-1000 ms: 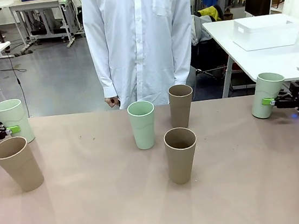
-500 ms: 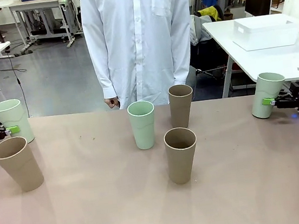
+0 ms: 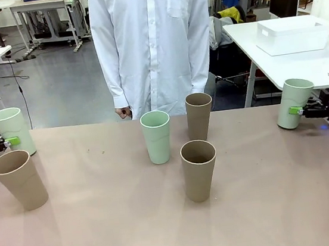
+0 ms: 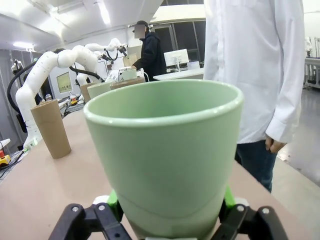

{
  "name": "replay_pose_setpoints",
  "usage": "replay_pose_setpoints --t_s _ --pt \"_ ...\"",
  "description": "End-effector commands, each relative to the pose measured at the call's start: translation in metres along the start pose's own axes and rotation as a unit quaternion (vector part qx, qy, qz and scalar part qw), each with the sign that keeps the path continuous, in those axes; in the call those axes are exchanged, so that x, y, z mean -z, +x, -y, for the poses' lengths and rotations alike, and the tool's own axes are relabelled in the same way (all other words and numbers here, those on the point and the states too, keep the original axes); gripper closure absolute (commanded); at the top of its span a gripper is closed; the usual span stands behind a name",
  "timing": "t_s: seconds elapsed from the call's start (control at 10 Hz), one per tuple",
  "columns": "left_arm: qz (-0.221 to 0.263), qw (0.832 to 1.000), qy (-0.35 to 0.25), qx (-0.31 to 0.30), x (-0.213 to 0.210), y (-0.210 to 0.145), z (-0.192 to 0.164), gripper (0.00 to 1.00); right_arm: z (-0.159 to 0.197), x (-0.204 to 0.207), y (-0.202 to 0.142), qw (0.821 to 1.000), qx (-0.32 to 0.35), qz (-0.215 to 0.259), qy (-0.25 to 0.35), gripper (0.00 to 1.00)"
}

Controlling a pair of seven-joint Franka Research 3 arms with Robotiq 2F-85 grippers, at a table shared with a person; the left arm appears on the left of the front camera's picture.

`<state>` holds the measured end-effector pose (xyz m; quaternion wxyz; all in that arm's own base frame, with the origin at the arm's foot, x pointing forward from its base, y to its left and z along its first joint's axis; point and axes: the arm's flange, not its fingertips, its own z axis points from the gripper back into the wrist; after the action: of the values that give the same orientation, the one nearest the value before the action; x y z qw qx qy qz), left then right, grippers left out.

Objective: Stack the cups and store them in the basket.
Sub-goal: Pick up two Reusable plastic cups , one in each hand.

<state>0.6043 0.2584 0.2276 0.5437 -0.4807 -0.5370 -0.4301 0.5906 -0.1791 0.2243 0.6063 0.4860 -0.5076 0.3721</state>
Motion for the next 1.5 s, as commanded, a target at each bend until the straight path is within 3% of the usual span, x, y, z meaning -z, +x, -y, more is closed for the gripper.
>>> replay_pose_setpoints --t_s 0.0,0.4,0.5,0.9,1.1,1.2,1.3,1.4 --pt "0.022 0.999 0.02 0.013 0.002 0.063 0.014 0.14 -0.036 0.012 0.05 0.999 -0.014 0.019 -0.023 0.14" --pt "0.043 0.998 0.026 0.024 0.018 0.154 0.065 0.14 -0.109 0.03 0.108 0.997 -0.001 0.036 -0.069 0.14" --pt "0.035 0.997 0.062 0.015 0.031 0.175 0.089 0.14 -0.134 0.037 0.114 0.996 0.003 0.033 -0.079 0.14" --pt "0.019 0.999 0.032 -0.01 0.081 0.194 0.192 0.14 -0.225 0.053 0.105 0.998 -0.008 0.011 -0.057 0.14" --pt "0.033 0.999 -0.011 0.0 0.096 0.182 0.219 0.14 -0.241 0.05 0.097 0.998 -0.016 0.027 -0.045 0.14" --pt "0.029 0.997 -0.069 -0.012 0.093 0.174 0.22 0.14 -0.226 0.052 0.097 0.998 -0.004 0.021 -0.052 0.14" --pt "0.027 1.0 0.009 -0.01 0.095 0.186 0.21 0.14 -0.226 0.052 0.097 0.998 -0.004 0.021 -0.052 0.14" --pt "0.027 1.0 0.009 -0.01 0.095 0.186 0.21 0.14 -0.226 0.052 0.097 0.998 -0.004 0.021 -0.052 0.14"
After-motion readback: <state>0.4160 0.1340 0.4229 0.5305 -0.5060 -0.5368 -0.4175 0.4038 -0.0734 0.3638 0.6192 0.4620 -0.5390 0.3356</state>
